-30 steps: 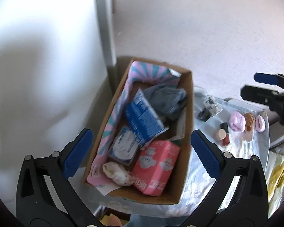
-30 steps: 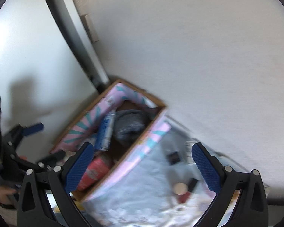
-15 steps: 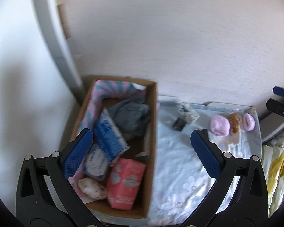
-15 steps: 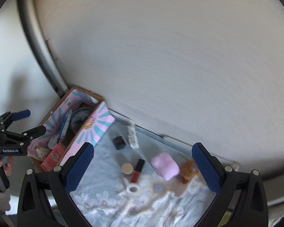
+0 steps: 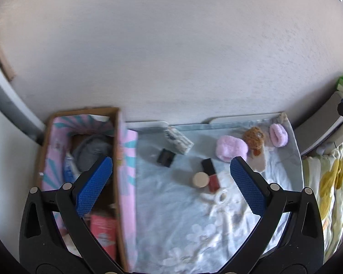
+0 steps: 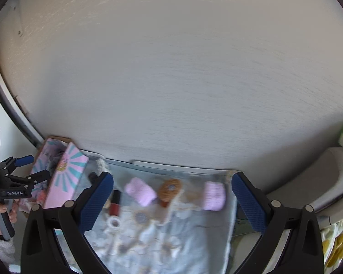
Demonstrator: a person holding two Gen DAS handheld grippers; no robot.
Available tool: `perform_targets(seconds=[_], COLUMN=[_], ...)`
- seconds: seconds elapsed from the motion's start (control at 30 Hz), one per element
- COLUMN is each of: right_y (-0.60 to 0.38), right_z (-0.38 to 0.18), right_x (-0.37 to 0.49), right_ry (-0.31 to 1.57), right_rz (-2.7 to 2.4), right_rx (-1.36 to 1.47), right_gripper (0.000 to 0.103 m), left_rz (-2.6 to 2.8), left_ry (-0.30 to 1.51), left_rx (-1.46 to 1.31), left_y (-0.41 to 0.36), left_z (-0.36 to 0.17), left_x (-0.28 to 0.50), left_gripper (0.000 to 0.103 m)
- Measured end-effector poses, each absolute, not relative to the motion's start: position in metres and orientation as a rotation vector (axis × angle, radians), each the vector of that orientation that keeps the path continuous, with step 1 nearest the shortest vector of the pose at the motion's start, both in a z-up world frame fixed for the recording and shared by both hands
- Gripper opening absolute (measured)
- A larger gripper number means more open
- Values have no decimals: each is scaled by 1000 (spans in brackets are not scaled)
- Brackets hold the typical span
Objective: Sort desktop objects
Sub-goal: 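Move both tools back over the remaining table items, then grasp the cream round jar with left tool while right tool grasps the brown plush toy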
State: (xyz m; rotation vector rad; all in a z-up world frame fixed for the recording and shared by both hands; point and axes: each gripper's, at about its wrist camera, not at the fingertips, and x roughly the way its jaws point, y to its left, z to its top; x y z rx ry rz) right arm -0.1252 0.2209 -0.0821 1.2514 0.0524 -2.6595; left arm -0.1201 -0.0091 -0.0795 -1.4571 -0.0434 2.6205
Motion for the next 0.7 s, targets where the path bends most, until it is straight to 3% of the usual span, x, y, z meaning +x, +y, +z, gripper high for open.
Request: perform_targets(seconds=[0.3,0.57,0.7], right_y=[250,217,205], right_z=[-148,-245,-273], right_x=[-108,-111,-121], right_ry=[-73,-85,-101], right_rz=[-2601,-2486,-2493], right_rx=[1286,1415,1429], right_gripper=[102,83,77], left_rz=[2608,2551,2559], left_ry=[52,98,119], left_rx=[-1412,-1493,-1494], left_y=[25,38,41], left_z=[-144,-225,-248], left_x=[-100,-96,-105], left_gripper=[97,76,75])
